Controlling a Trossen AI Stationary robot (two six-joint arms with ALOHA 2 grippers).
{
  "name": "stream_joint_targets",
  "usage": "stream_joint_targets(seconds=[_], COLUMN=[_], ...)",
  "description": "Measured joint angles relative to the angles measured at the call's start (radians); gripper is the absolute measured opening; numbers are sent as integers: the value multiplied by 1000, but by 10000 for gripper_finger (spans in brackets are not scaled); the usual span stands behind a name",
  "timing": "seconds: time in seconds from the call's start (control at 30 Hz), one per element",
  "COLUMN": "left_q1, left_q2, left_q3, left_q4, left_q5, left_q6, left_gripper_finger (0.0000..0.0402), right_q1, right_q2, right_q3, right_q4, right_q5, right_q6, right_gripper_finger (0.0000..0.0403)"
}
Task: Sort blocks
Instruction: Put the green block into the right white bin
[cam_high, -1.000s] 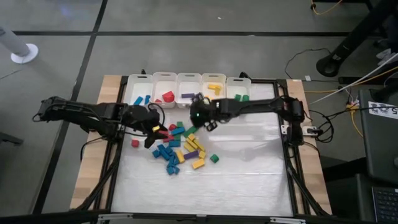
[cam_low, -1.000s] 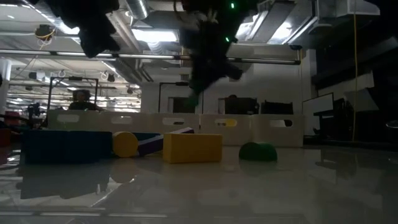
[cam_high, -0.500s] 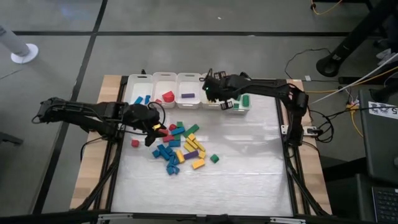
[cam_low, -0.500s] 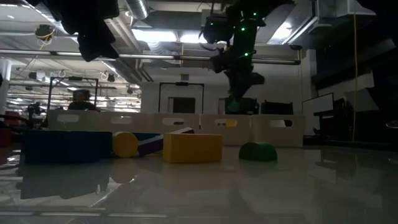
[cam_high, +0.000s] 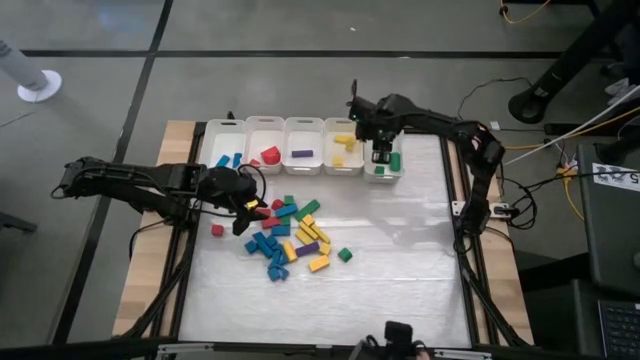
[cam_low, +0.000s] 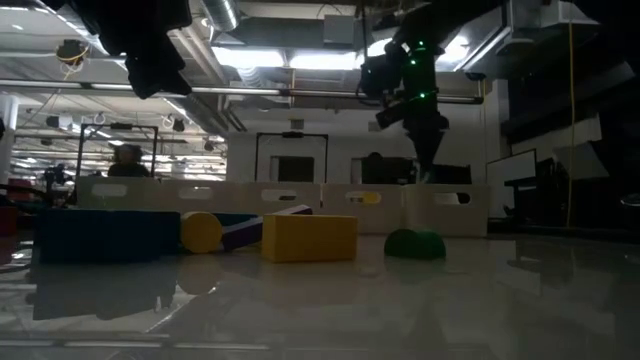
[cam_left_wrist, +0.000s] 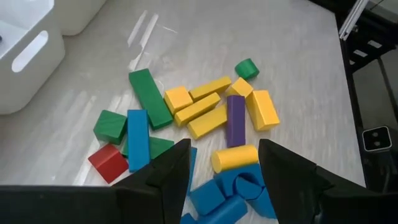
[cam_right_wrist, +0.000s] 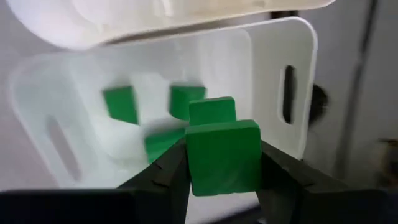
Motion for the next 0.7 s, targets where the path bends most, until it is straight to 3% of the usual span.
stream_joint_targets(seconds=[0.17, 0.37, 0.57, 0.7], left_q1=[0, -1, -2, -2], left_q2=[0, 0, 0, 2], left_q3=[0, 0, 0, -10], left_q4=[-111, -409, -686, -686], left_q5=[0, 6, 17, 16], left_q6=[19, -93, -250, -300], left_gripper_finger=[178, 178, 178, 178], right_q1=[-35, -36, -36, -36], right_q2=[0, 0, 0, 0], right_q3=[0, 0, 0, 0], right_q4=[1, 3, 8, 34], right_q5=[-107, -115, -112, -109], right_q6=[21, 42, 51, 52], right_gripper_finger=[147, 151, 199, 234])
